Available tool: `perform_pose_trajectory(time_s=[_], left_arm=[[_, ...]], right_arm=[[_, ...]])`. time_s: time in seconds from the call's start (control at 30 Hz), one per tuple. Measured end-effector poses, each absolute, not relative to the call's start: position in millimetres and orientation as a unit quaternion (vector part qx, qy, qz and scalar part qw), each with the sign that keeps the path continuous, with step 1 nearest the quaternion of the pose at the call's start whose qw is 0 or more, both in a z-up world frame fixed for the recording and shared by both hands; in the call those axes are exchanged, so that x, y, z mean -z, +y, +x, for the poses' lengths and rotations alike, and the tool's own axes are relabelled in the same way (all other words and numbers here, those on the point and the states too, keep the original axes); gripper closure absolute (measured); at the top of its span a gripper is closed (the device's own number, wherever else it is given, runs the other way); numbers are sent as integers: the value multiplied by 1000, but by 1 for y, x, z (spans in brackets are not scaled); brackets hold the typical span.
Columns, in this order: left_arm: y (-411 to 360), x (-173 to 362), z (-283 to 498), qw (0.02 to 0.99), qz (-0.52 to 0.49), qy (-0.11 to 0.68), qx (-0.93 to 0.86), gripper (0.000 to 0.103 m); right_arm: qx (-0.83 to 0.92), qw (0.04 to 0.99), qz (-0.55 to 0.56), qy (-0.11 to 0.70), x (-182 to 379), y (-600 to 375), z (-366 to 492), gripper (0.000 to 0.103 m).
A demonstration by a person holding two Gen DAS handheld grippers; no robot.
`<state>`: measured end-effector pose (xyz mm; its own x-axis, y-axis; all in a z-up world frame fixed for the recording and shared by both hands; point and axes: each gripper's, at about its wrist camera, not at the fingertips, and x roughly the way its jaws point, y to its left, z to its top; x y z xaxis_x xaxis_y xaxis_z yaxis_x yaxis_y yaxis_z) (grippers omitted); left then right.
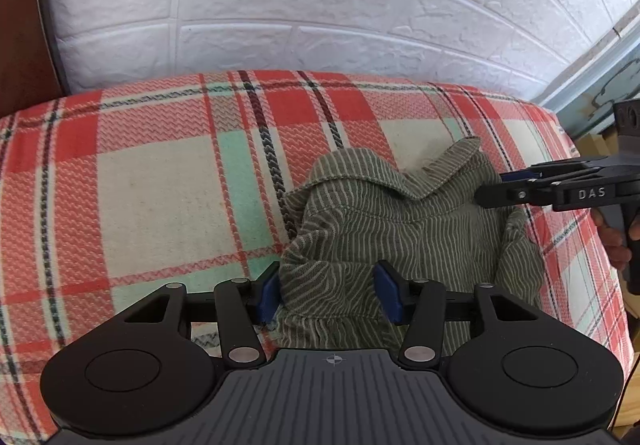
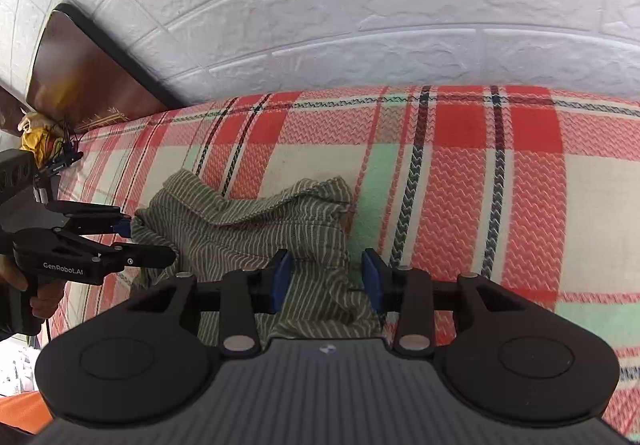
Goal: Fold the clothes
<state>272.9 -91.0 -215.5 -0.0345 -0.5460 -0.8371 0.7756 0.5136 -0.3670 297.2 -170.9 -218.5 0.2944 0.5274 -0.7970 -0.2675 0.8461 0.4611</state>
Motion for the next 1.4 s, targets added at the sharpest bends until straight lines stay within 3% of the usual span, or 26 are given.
perform_pose_trajectory(time_s=[0.03, 0.07, 0.13, 0.57, 0.97, 1.4], left_arm=[[-92, 217, 273, 682, 103, 538, 485, 80], [-93, 218, 274, 678, 98, 541, 488, 93], [-96, 219, 272, 675, 100, 540, 493, 98], [-55, 150, 253, 697, 61, 487, 522, 100], [9, 77, 179, 702, 49, 422, 572, 99], [84, 82, 76, 654, 101, 432, 613, 97]], right_arm=[[-249, 792, 128, 542, 220, -173, 298, 78], [-249, 789, 135, 545, 221, -175, 300, 90], [-247, 784, 147, 551, 223, -178, 302, 93], [-288, 797, 191, 495, 148, -190, 266, 95], [-335, 815, 198, 429, 71, -195, 166, 95], [-344, 794, 166, 473, 91, -190, 33, 95]])
